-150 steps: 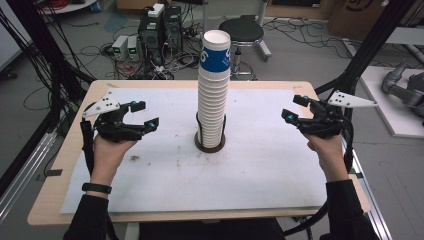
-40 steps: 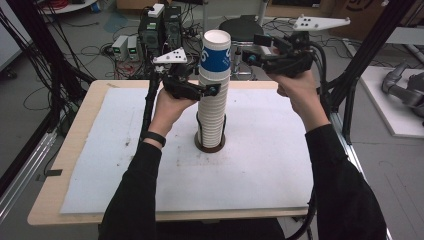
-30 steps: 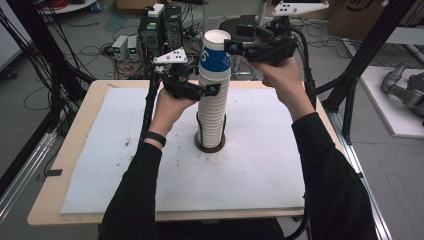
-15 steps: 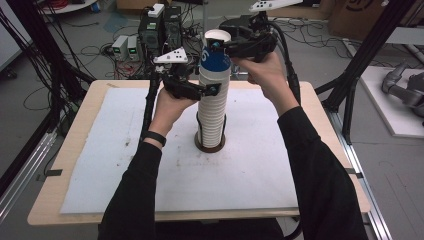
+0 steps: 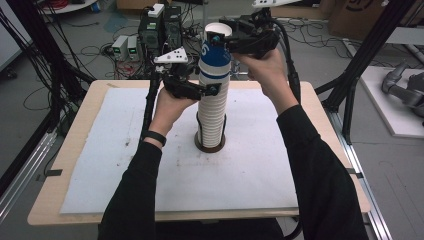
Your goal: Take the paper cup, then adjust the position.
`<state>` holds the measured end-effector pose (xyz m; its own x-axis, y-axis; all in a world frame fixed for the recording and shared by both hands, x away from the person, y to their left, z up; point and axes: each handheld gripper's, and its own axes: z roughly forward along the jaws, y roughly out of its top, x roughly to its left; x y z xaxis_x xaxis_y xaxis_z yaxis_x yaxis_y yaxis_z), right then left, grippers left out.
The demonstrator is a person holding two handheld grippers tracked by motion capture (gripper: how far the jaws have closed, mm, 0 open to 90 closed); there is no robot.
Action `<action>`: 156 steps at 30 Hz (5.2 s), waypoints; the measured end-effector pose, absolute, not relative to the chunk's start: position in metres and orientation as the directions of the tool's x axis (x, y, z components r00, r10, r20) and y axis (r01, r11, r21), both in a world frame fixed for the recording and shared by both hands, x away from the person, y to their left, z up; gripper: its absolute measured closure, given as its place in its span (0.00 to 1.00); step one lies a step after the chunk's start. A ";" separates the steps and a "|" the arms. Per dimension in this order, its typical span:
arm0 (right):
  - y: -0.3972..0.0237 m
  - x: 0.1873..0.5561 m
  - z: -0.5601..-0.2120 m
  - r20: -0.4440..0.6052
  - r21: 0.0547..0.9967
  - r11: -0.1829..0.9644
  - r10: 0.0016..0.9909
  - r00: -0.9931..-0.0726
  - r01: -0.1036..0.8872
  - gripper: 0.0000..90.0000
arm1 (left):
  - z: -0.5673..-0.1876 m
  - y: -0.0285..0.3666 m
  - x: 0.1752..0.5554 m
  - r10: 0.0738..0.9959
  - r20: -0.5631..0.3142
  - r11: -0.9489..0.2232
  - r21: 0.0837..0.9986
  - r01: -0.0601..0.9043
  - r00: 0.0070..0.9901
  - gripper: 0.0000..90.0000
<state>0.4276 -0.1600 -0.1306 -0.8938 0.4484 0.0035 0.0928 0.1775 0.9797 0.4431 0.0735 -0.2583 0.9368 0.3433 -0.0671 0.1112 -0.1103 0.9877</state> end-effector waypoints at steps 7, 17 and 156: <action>-0.165 0.416 -0.108 -0.024 0.992 0.124 0.456 -0.890 0.037 0.35 | -0.258 0.073 0.443 0.345 -0.063 -0.115 0.988 0.108 0.937 0.13; -0.177 0.396 -0.082 -0.074 0.997 0.052 0.474 -0.877 -0.056 0.35 | -0.258 0.073 0.443 0.348 -0.055 -0.120 0.987 0.103 0.936 0.13; -0.263 0.314 -0.308 0.135 0.984 0.060 0.354 -0.925 0.167 0.35 | -0.360 0.072 0.310 0.283 -0.008 -0.195 0.979 0.066 0.959 0.06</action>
<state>0.3141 -0.2634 -0.3084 -0.9254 0.3539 0.1352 0.1668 0.0601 0.9842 0.3105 0.0725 -0.3605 0.9590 0.2834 -0.0083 0.0660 -0.1945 0.9787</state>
